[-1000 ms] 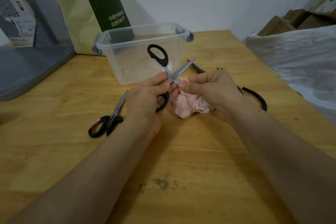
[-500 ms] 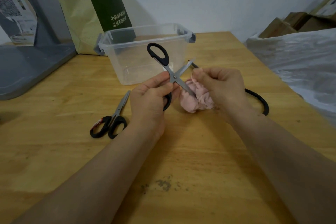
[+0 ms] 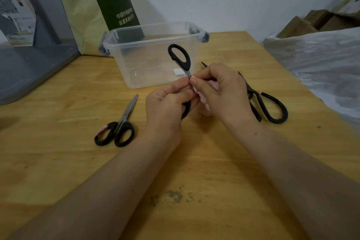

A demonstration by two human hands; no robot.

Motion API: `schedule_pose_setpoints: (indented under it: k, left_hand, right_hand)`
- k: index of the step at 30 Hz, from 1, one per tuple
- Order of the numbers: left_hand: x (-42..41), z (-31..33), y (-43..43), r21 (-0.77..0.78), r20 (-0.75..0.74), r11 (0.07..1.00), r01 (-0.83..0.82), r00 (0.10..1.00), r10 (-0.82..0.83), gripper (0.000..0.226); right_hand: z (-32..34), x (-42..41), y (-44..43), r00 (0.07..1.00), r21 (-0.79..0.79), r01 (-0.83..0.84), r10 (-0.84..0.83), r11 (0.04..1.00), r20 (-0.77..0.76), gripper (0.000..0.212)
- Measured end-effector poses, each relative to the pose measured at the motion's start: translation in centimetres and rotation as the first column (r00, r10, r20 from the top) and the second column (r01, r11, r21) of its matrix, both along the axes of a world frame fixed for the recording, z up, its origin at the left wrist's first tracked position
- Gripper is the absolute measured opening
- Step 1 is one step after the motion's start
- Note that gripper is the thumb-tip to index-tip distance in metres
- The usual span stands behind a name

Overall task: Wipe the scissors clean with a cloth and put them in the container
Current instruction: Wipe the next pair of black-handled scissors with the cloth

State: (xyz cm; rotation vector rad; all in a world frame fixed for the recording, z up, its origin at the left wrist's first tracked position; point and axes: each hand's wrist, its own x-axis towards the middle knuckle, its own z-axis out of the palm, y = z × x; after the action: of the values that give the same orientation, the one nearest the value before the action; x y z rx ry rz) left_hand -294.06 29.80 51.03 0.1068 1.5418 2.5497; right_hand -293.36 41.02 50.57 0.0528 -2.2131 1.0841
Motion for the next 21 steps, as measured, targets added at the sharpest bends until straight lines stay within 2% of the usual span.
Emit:
schedule_pose_setpoints:
  k: [4, 9, 13, 18, 21]
  left_hand:
    - [0.0, 0.1, 0.0, 0.015, 0.02, 1.0, 0.01, 1.0, -0.01, 0.03]
    - [0.4, 0.2, 0.2, 0.003, 0.046, 1.0, -0.022, 0.999, 0.022, 0.025]
    - [0.4, 0.3, 0.2, 0.014, 0.07, 0.999, -0.04, 0.997, 0.039, 0.024]
    - [-0.2, 0.3, -0.3, 0.012, 0.049, 0.996, -0.086, 0.995, 0.085, 0.023]
    - [-0.2, 0.2, -0.2, 0.008, 0.044, 0.997, -0.083, 0.996, 0.082, 0.025]
  right_hand:
    - [-0.1, -0.2, -0.3, 0.999, -0.044, 0.002, 0.0, 0.999, 0.047, 0.006]
    - [0.1, -0.2, -0.1, 0.998, -0.182, 0.017, -0.006, 0.983, 0.062, 0.019]
    - [0.1, -0.2, 0.3, 0.997, -0.164, 0.039, -0.027, 0.986, 0.079, 0.008]
    - [0.1, -0.1, 0.9, 0.999, -0.44, 0.025, -0.008, 0.898, 0.04, 0.006]
    - [0.4, 0.0, 0.8, 0.991, -0.561, -0.021, 0.091, 0.827, 0.097, 0.018]
